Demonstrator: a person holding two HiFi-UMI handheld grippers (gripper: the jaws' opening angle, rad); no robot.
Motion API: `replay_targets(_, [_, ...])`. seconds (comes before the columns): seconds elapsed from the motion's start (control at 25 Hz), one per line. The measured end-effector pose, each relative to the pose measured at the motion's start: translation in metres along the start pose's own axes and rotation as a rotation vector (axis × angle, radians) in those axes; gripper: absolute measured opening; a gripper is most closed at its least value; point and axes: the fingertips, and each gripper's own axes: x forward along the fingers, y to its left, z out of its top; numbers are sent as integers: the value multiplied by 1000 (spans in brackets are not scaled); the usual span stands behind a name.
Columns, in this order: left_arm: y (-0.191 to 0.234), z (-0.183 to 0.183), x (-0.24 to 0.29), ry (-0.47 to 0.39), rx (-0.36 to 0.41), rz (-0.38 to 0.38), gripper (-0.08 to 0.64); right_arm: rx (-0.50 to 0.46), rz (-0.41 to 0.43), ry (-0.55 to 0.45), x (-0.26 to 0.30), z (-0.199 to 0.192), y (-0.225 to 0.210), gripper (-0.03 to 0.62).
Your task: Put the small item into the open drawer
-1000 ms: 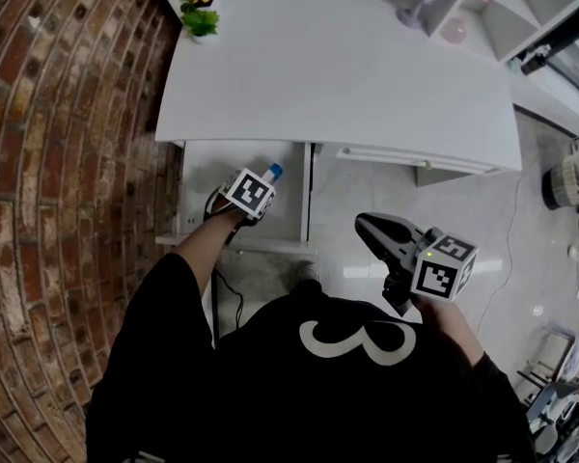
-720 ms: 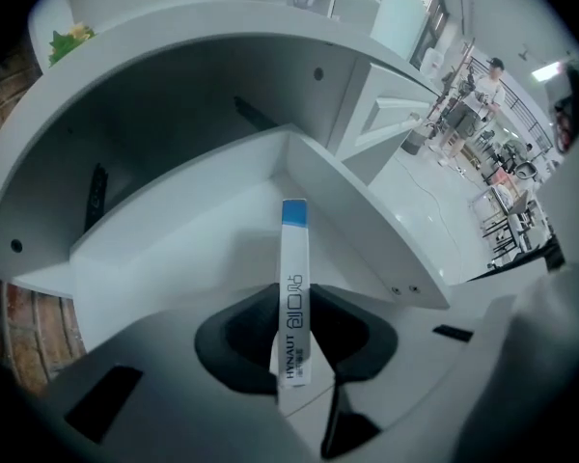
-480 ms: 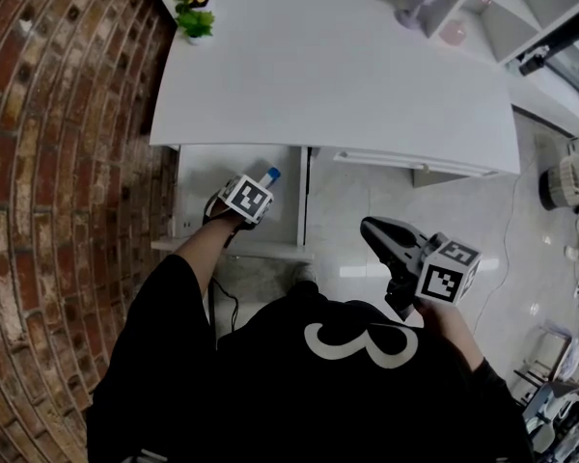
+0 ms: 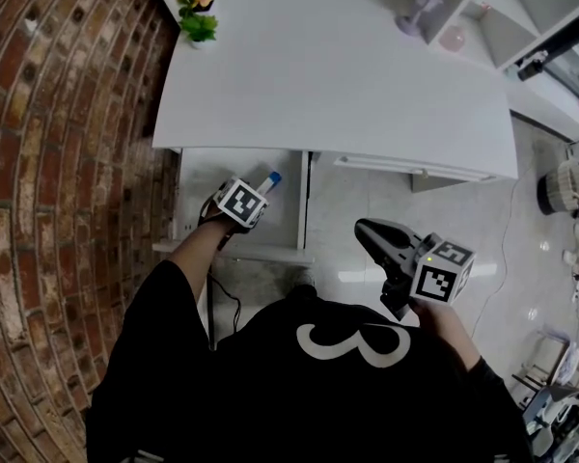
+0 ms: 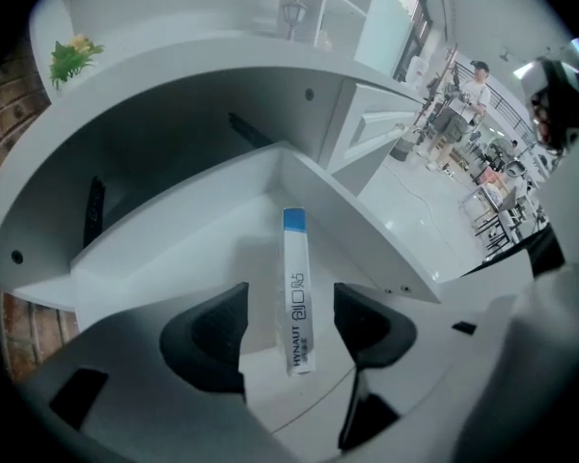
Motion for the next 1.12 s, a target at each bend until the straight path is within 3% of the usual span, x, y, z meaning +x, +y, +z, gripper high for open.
replay_targets(0.16, [23,14,-37,-85,57,129,276,-36,20,13,7,5,9,11])
replay_targets(0.28, [24,30,-70,-190,71,163,278,-80,27,27,14,8,15,11])
replay_targets(0.56, [-21,62,-166,-477,-22,88,251,-110,99,8,26,24,39,10])
replay_targets(0.92, [-98,90,-281,-889,-182,-105,99,-194,187,-36,22,47,82,9])
replay_targets(1.12, [-136,91,-322,-1015,-198,-163,43,-233,233,-90,15,56,110,10])
